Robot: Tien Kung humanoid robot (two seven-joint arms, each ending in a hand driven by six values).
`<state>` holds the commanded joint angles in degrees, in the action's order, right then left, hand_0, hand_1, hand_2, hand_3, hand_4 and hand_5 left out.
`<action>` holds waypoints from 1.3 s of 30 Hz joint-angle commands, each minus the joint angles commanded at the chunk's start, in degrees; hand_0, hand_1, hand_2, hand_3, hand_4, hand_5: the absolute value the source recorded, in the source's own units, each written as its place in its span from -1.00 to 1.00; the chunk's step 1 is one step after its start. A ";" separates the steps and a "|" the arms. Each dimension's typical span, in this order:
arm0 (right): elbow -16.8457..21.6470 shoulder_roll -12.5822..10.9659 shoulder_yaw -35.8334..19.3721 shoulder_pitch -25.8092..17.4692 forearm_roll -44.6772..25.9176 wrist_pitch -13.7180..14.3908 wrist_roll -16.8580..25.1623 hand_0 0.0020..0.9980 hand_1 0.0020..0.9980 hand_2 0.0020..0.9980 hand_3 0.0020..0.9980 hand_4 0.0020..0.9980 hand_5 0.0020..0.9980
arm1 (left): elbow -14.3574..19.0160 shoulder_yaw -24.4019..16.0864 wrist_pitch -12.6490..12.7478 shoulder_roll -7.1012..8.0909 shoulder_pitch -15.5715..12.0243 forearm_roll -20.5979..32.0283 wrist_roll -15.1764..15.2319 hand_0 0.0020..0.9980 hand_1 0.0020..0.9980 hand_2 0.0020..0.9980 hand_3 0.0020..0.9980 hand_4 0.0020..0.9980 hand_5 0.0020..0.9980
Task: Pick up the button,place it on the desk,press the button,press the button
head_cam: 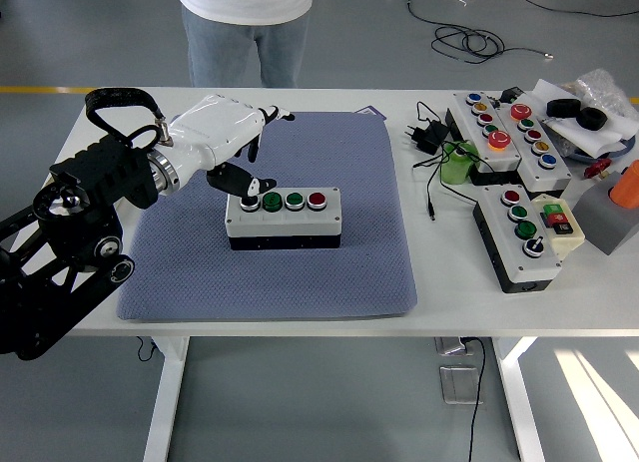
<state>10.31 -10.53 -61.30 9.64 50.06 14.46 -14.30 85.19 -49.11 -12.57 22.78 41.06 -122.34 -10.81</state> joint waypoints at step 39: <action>0.00 -0.09 -0.39 0.95 0.37 -0.11 -0.07 0.58 0.60 0.64 0.50 -0.18 -0.04 | -6.82 8.88 -4.83 -2.69 2.58 3.63 -1.97 -0.88 -1.00 -0.97 0.63 0.05 -1.00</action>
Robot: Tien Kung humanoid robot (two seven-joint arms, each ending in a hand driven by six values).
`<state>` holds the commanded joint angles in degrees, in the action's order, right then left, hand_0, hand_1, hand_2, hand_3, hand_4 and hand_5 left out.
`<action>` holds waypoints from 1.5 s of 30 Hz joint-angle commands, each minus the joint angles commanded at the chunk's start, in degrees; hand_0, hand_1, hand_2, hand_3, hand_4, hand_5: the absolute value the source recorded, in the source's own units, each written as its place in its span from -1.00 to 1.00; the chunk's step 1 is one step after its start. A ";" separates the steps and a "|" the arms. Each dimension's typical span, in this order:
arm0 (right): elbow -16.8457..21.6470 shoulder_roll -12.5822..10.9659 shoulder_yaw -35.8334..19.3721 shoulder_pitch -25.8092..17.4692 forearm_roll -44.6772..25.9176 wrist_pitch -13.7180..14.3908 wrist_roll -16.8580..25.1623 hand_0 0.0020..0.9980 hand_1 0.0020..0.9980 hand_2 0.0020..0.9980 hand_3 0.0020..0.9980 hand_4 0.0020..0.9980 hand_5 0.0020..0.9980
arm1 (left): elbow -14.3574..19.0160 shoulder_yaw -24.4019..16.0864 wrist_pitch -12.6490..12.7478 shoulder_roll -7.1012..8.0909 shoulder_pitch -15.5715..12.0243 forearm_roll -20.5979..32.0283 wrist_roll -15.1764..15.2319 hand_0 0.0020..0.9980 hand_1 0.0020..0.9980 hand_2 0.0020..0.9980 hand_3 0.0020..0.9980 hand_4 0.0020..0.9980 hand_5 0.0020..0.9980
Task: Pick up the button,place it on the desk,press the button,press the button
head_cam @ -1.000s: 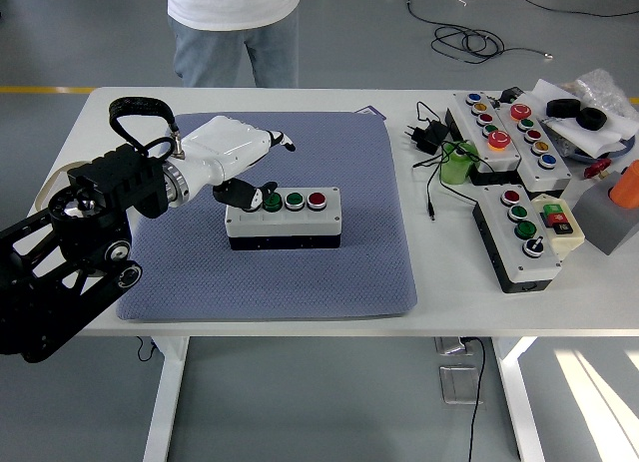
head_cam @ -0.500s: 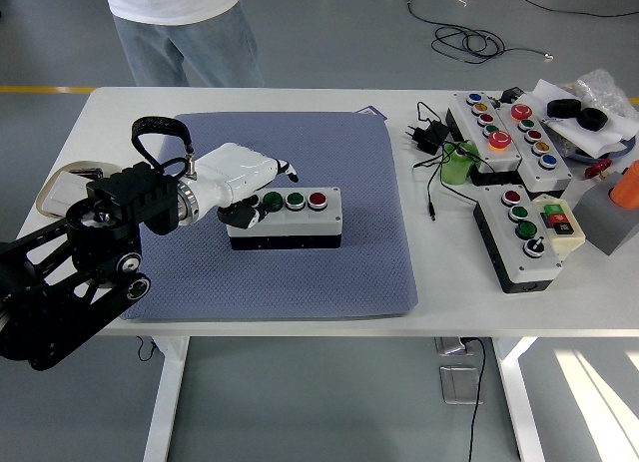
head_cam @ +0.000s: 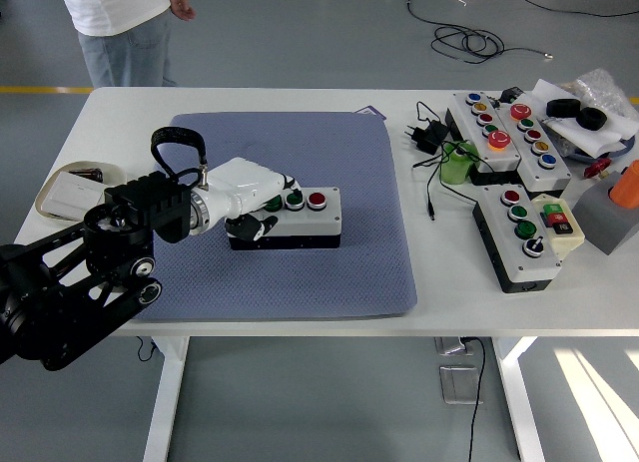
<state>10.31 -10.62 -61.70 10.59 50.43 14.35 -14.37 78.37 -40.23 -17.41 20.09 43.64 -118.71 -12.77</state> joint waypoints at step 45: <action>0.00 -0.04 0.78 -0.32 -0.54 -0.07 0.05 0.58 0.60 0.64 0.50 -0.18 -0.04 | -1.30 1.85 0.01 -3.15 2.67 0.13 -1.26 -0.86 -1.00 -0.96 0.63 0.04 -1.00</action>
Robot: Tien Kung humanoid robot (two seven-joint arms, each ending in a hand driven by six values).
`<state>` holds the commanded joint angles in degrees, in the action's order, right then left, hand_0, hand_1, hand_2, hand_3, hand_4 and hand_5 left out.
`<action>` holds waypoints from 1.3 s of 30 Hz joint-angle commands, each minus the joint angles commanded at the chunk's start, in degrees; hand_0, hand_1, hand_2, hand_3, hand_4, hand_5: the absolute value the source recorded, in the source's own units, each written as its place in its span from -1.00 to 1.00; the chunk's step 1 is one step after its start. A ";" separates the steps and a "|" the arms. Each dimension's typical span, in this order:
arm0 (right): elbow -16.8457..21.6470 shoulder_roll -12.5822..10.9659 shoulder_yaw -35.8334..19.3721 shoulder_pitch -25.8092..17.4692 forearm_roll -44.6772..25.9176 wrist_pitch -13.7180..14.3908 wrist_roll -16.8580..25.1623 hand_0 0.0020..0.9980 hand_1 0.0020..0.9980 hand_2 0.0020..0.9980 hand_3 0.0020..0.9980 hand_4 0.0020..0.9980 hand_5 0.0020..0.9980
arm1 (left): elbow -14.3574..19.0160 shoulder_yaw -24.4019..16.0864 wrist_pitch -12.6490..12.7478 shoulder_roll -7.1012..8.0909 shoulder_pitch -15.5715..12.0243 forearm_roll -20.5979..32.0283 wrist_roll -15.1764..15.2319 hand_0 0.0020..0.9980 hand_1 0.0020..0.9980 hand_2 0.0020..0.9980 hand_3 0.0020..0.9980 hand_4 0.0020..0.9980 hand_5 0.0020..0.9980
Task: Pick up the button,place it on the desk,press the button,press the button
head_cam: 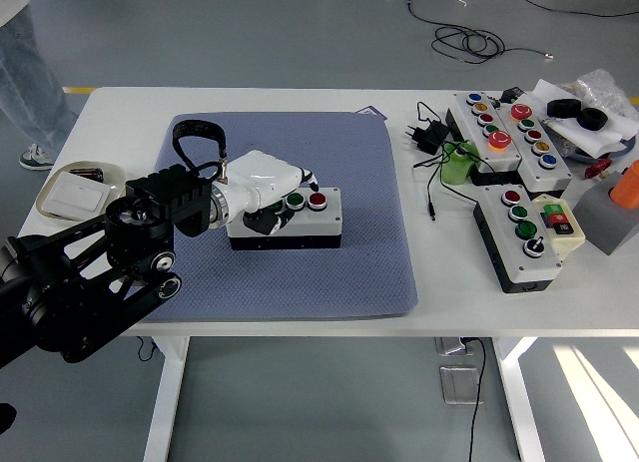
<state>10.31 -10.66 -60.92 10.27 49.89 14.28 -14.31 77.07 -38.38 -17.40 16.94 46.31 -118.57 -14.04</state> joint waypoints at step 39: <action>0.00 -0.11 -0.52 0.54 0.37 -0.09 0.00 0.58 0.60 0.64 0.50 -0.18 -0.04 | -3.77 2.05 -0.32 -1.42 0.96 0.23 -0.30 -0.86 -1.00 -0.96 0.64 0.04 -1.00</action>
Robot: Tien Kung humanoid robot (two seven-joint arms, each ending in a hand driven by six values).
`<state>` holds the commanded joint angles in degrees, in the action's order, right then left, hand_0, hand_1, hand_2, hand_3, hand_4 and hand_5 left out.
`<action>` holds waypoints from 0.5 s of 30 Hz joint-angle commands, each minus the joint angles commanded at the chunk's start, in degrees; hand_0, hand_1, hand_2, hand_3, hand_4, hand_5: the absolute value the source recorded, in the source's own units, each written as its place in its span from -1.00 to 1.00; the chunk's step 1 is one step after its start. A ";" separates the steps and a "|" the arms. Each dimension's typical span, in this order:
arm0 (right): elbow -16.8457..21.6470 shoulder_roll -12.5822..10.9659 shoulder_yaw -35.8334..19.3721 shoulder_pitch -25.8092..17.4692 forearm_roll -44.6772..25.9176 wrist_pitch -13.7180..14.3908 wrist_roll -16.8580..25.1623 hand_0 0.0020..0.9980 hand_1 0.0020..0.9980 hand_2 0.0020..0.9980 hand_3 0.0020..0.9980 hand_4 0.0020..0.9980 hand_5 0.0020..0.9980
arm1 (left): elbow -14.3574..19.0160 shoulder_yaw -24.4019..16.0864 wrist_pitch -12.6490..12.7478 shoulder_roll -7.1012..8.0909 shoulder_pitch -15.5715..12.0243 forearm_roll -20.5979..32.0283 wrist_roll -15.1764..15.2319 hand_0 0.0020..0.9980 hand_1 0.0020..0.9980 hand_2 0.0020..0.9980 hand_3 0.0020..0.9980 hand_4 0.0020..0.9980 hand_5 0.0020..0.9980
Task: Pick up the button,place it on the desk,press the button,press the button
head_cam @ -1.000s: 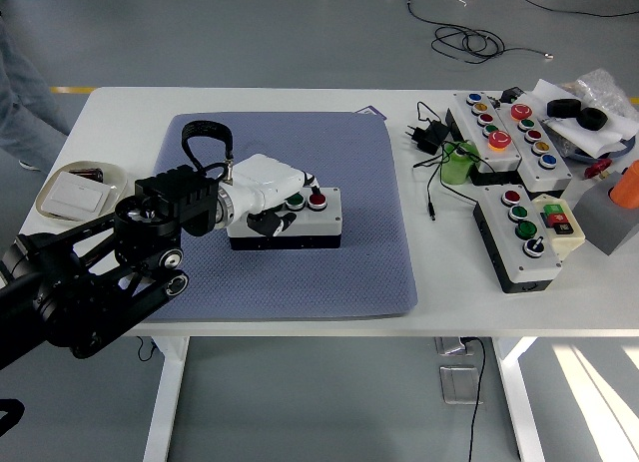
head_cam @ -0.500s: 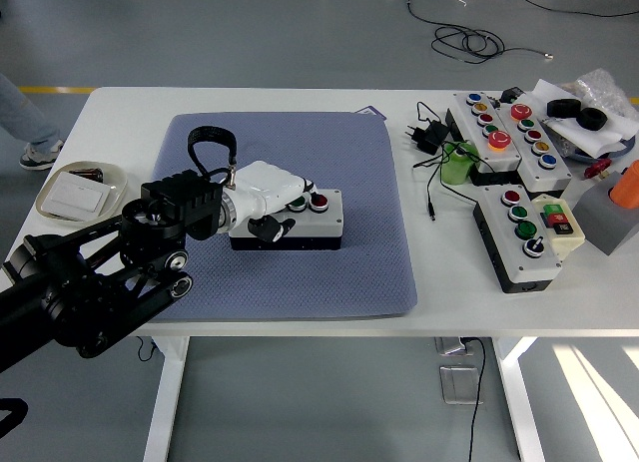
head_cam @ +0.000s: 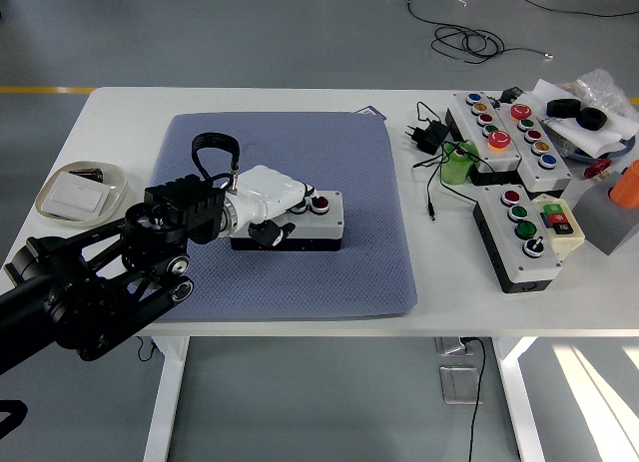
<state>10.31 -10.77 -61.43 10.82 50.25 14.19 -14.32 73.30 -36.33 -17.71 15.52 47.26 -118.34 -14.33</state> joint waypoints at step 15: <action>0.00 0.03 -0.47 -0.18 0.52 -0.02 -0.20 0.58 0.60 0.64 0.50 -0.18 -0.04 | 5.68 -12.83 3.38 1.78 -1.90 7.01 0.42 -1.00 -1.00 -0.93 0.70 0.57 -0.34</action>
<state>10.31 -10.74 -61.90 10.64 50.77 14.17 -14.52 78.98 -49.16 -14.34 17.30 45.36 -111.33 -13.91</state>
